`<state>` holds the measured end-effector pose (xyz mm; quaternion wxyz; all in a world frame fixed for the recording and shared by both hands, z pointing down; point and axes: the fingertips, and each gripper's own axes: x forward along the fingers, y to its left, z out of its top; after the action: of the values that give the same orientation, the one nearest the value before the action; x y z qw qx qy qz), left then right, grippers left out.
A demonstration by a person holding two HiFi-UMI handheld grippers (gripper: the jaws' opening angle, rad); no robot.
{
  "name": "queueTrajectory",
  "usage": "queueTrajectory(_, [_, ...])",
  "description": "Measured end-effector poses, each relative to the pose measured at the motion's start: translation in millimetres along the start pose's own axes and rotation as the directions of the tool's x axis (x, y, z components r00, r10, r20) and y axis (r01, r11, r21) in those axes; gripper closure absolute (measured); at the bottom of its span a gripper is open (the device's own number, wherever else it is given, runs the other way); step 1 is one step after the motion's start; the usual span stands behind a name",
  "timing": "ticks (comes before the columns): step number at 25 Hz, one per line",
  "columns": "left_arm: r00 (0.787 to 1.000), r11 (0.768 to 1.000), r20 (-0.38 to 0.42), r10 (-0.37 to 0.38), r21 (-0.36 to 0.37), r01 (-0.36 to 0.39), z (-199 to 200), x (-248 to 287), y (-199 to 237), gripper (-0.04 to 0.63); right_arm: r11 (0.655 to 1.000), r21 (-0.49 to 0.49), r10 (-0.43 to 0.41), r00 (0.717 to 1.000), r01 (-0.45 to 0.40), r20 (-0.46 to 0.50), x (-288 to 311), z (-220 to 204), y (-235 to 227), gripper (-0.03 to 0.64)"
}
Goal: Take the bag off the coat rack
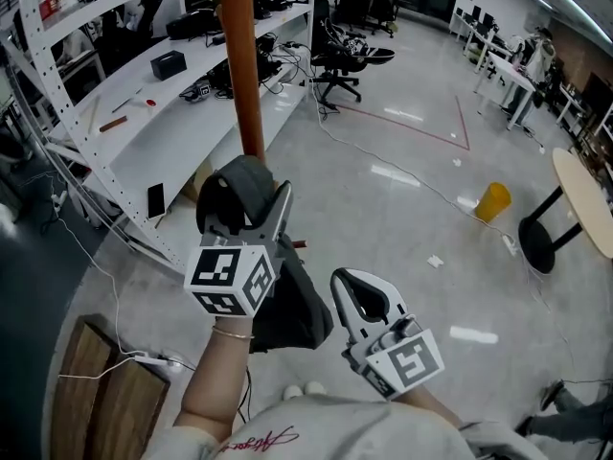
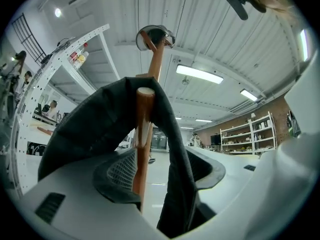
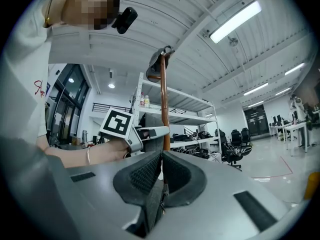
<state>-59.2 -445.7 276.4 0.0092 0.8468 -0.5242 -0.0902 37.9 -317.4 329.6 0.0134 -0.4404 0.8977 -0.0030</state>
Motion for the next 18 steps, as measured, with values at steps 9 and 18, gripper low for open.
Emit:
queueTrajectory(9, [0.994,0.991,0.008,-0.113,0.068,0.113,3.3,-0.5,-22.1,0.562,1.0,-0.014,0.025,1.0,-0.024,0.018,3.2,-1.5,1.5,0.597])
queueTrajectory(18, [0.994,0.988,0.02,-0.112,0.108,0.109,15.9,-8.5,-28.4,0.563,1.0,-0.008,0.022,0.999,-0.022,0.024,0.6,-1.7,-3.1,0.597])
